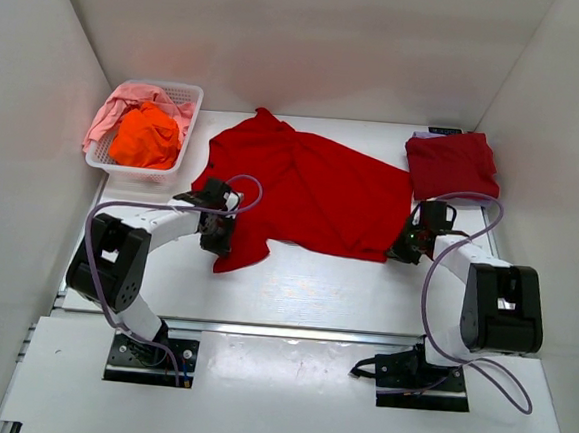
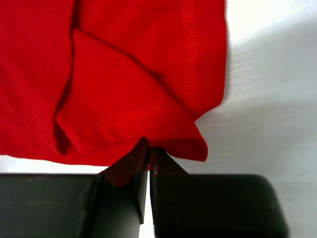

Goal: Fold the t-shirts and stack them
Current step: Flatten out the tshirt

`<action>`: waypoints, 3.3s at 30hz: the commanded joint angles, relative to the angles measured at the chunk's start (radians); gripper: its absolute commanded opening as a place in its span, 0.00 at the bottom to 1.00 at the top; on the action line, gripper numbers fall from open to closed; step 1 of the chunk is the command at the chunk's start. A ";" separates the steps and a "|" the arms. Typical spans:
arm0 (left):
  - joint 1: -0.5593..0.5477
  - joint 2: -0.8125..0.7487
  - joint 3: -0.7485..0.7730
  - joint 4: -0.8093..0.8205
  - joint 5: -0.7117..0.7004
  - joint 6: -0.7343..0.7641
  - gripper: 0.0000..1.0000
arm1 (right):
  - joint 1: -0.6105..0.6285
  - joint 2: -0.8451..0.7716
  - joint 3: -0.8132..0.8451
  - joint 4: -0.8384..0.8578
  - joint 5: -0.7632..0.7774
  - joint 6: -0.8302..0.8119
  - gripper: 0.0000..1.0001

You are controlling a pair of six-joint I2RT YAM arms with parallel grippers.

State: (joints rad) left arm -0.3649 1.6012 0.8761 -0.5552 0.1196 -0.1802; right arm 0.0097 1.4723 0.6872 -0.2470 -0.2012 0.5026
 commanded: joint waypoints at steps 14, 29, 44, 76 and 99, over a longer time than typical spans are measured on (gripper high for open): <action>0.227 -0.192 1.005 -0.109 0.054 -0.083 0.00 | -0.096 -0.263 0.636 -0.305 -0.196 -0.113 0.00; 0.236 -0.323 1.207 -0.078 0.074 -0.179 0.00 | -0.157 -0.465 0.893 -0.328 -0.296 -0.084 0.00; 0.294 0.190 1.428 -0.118 0.135 -0.085 0.00 | -0.030 0.046 0.957 -0.208 -0.314 -0.068 0.00; 0.173 -0.719 -0.201 -0.091 0.092 -0.174 0.00 | -0.094 -0.337 -0.045 -0.261 -0.218 -0.075 0.79; 0.178 -0.695 -0.223 -0.086 0.107 -0.159 0.00 | -0.088 0.006 0.245 -0.236 0.018 -0.210 0.58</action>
State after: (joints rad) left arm -0.1978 0.9176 0.6422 -0.6502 0.2245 -0.3557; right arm -0.0895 1.4052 0.8383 -0.5499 -0.2256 0.3351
